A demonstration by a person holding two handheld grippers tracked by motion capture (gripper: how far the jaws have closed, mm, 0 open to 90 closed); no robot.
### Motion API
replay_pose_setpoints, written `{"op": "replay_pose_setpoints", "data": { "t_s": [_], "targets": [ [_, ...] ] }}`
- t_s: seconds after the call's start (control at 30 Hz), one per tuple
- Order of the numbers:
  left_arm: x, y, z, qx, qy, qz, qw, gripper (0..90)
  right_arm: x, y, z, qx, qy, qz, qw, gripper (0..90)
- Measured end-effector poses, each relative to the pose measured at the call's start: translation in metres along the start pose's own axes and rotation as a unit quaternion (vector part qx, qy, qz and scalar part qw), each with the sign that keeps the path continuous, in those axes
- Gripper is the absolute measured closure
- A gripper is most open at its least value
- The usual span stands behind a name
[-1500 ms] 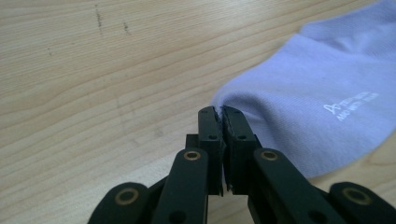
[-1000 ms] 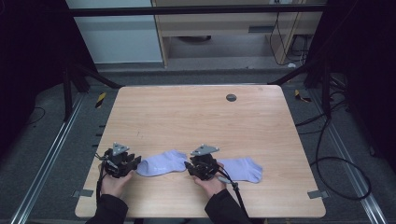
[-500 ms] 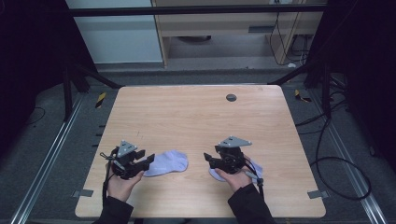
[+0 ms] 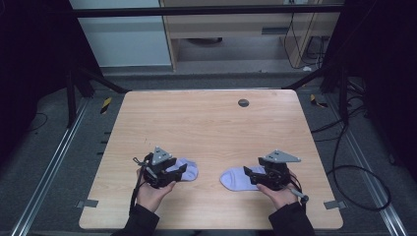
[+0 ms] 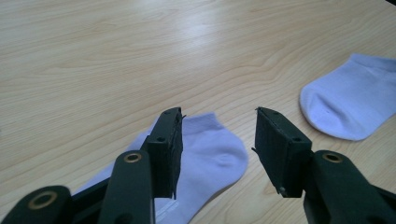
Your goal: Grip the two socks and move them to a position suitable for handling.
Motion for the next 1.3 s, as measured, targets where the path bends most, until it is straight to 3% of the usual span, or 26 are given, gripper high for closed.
{"op": "replay_pose_setpoints", "data": {
  "t_s": [0.23,0.5,0.97,1.3],
  "targets": [
    [-0.025,-0.020,0.012,0.006,-0.016,-0.019,0.9997,50.8,-0.026,0.016,-0.012,-0.002,0.002,-0.027,0.9996,36.2],
    [-0.051,-0.047,0.021,0.014,-0.034,-0.033,0.9988,51.5,-0.044,0.022,-0.022,0.007,-0.005,-0.046,0.9989,42.8],
    [-0.083,-0.091,0.021,0.042,-0.055,-0.049,0.9964,58.7,-0.064,0.008,-0.037,0.059,0.006,-0.082,0.9949,57.4],
    [-0.090,-0.108,0.013,0.071,-0.059,-0.058,0.9941,68.5,-0.070,-0.002,-0.041,0.085,0.004,-0.083,0.9930,66.3]
  ]
}}
Point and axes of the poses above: each handheld gripper's, and its own axes: y roughly backward along the jaws, z roughly out of its top, x roughly to its left, the point moved 2 cm from there along -y, roughly forward along the jaws, and after that the axes turned 11 degrees about -y, right-handed, at the moved point
